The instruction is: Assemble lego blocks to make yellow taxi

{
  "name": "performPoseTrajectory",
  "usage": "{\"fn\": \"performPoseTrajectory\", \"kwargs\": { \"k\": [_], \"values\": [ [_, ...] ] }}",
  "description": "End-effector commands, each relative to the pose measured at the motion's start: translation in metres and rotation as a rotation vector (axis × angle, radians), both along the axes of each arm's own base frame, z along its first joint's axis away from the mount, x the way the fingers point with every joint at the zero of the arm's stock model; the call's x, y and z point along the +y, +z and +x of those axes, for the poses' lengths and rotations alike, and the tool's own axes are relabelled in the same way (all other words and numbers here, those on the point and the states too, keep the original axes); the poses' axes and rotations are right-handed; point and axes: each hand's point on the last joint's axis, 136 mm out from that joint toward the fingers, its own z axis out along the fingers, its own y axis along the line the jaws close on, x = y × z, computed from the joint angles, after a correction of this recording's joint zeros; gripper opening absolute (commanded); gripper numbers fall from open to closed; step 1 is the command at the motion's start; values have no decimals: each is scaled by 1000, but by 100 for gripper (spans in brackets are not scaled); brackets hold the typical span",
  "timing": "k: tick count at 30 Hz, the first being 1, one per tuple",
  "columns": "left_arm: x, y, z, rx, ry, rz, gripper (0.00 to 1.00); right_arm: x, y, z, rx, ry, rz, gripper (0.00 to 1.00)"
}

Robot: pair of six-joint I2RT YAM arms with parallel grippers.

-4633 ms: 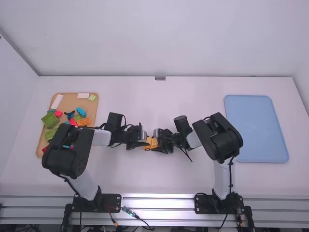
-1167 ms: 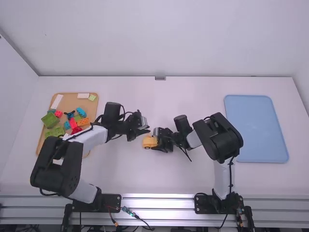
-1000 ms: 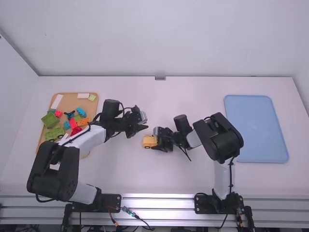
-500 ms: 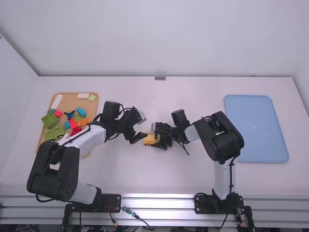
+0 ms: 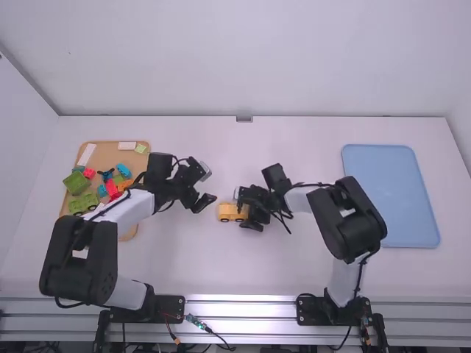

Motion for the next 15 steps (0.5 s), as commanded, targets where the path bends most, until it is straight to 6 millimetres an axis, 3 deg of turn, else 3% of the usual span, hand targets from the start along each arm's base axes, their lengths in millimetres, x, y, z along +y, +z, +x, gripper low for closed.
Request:
{"fn": "performPoseTrajectory", "kwargs": {
  "k": [1, 9, 15],
  "values": [
    [6, 6, 0, 15, 9, -55, 99, -31, -20, -3, 7, -80, -175, 99],
    [43, 9, 14, 103, 207, -51, 99, -56, -16, -4, 23, -132, -275, 99],
    [94, 10, 28, 185, 500, -70, 99, -75, -3, 9, 32, -239, -272, 99]
  ]
}}
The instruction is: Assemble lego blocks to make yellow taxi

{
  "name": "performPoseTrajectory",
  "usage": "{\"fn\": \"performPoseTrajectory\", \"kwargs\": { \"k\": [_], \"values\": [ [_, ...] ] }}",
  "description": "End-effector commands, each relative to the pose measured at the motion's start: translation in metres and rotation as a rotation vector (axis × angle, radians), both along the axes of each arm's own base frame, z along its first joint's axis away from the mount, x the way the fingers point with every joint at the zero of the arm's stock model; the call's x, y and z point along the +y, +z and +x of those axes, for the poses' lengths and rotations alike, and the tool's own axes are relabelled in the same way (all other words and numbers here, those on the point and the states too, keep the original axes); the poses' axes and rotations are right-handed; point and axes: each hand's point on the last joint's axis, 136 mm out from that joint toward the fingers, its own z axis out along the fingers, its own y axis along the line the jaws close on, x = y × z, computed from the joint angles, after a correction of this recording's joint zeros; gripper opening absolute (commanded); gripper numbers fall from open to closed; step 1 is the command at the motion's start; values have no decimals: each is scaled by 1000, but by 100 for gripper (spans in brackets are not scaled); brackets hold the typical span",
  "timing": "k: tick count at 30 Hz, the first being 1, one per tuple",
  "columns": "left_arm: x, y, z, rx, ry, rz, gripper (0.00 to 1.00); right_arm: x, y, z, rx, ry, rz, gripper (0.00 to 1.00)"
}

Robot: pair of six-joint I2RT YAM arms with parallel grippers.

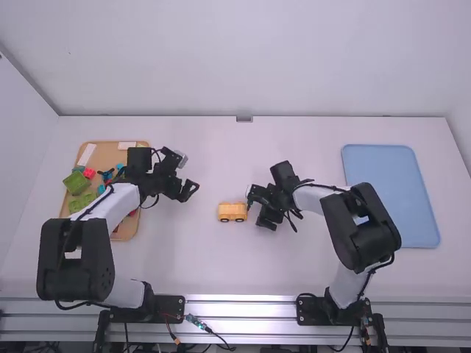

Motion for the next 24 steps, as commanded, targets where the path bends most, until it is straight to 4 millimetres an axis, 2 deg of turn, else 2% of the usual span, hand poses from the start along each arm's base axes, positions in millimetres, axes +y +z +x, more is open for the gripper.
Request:
{"fn": "performPoseTrajectory", "kwargs": {
  "k": [1, 6, 9, 15, 19, 24],
  "values": [
    [34, 6, 10, 31, 187, -20, 99, -17, 1, 1, 5, -72, -30, 99],
    [89, 6, 13, 80, 482, -41, 99, -16, 15, 6, -9, -81, 18, 99],
    [110, 6, 12, 93, 594, -52, 99, -13, 24, 4, -12, -74, 34, 99],
    [109, 8, 15, 105, 663, -113, 99, -11, 52, 4, -7, -134, -9, 99],
    [107, 2, 8, 194, 802, -227, 99, -3, 81, 6, -38, -111, -50, 99],
    [112, 1, 6, 227, 889, -280, 99, 4, 90, 12, -94, -94, -80, 99]
  ]
}}
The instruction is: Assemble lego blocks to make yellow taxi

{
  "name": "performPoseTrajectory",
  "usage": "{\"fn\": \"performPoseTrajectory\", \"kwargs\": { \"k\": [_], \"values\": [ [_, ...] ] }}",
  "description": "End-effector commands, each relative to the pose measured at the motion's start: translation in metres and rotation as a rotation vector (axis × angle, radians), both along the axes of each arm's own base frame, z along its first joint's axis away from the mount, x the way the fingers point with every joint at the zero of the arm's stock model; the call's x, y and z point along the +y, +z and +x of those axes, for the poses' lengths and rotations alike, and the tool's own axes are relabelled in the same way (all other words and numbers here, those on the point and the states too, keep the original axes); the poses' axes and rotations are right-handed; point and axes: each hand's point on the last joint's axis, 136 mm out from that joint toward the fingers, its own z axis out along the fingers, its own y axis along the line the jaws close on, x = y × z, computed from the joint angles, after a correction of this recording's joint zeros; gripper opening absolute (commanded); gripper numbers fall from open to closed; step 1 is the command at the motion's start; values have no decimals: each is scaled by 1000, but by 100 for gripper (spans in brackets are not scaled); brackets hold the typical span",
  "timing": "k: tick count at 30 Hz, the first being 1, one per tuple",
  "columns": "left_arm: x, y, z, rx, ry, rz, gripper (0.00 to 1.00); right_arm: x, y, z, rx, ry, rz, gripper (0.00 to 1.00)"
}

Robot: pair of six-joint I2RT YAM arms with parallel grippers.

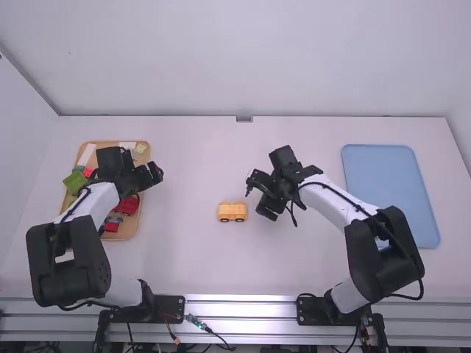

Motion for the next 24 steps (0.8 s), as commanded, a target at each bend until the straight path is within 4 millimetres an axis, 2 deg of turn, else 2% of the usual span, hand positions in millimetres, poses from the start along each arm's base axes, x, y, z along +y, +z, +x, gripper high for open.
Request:
{"fn": "performPoseTrajectory", "kwargs": {
  "k": [1, 4, 7, 11, 14, 17, 22, 24],
  "values": [
    [4, 10, 6, -8, 102, -59, 99, 1, 10, 7, -47, -9, -25, 99],
    [22, 6, 6, 41, 286, -75, 99, 4, 9, 5, -56, 3, -42, 99],
    [29, 5, 10, 100, 342, -81, 99, 5, 9, 3, -53, 9, -42, 99],
    [36, 4, 25, 181, 368, -91, 99, 2, 8, 5, -58, -1, -60, 99],
    [52, -7, 29, 261, 547, -108, 99, 0, 8, 4, -54, -2, -64, 99],
    [54, -15, 33, 291, 624, -146, 99, -2, 8, 5, -54, -7, -66, 99],
    [67, -27, 15, 349, 921, -168, 100, -4, 7, 5, -50, -12, -68, 99],
    [70, -27, 12, 351, 965, -168, 98, -6, 7, 5, -46, -20, -70, 99]
  ]
}}
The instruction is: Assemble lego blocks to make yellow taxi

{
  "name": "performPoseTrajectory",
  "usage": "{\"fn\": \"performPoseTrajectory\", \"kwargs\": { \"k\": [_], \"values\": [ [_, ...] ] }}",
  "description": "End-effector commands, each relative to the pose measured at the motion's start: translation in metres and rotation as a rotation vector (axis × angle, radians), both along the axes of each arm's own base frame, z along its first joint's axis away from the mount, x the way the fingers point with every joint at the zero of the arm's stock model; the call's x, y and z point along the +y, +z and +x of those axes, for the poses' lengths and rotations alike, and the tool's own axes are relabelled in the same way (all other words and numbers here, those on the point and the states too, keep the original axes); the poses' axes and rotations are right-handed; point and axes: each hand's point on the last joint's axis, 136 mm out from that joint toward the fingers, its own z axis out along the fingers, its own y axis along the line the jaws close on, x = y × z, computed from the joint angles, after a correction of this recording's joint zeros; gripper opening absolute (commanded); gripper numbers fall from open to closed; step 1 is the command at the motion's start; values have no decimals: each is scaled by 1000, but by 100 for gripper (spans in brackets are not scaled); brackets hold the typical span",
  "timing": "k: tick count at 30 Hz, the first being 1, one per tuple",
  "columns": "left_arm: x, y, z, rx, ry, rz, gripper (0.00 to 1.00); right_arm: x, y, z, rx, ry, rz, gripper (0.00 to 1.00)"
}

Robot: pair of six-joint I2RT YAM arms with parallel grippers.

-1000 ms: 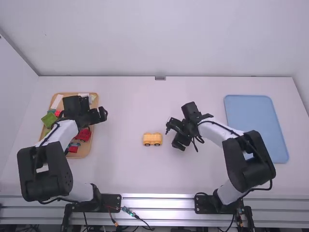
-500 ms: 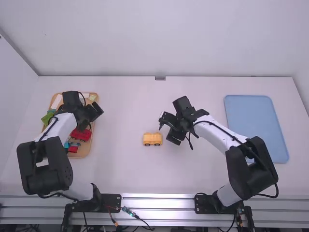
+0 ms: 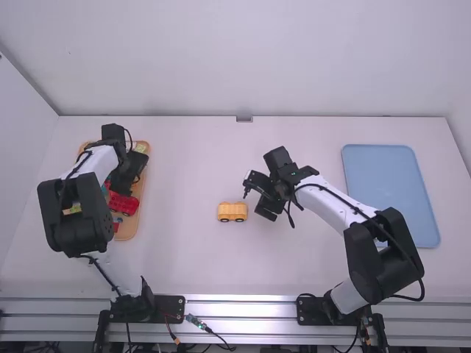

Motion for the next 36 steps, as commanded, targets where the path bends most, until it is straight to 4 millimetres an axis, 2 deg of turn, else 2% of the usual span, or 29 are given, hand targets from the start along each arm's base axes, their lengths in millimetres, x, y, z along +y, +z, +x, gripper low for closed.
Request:
{"fn": "performPoseTrajectory", "kwargs": {
  "k": [1, 6, 9, 14, 20, 23, 29, 36],
  "values": [
    [14, 3, -4, -1, 183, 31, 98, -3, 8, 6, -17, -18, 8, 99],
    [20, 2, -2, -23, 232, 55, 97, -3, 7, 5, -14, -17, 7, 99],
    [19, -4, 6, -73, 228, 52, 93, -2, 7, 5, -14, -16, 8, 99],
    [20, -13, 7, -99, 237, 55, 92, -2, 7, 4, -9, -15, 12, 99],
    [24, -21, -3, -77, 290, 68, 95, -2, 7, 4, -9, -15, 12, 99],
    [28, -20, -6, -70, 301, 111, 94, -3, 7, 3, -7, -16, 8, 99],
    [28, -29, -3, -111, 304, 106, 92, -2, 7, 3, -6, -15, 11, 99],
    [25, -36, -10, -98, 319, 99, 88, -2, 7, 3, -6, -14, 11, 99]
  ]
}}
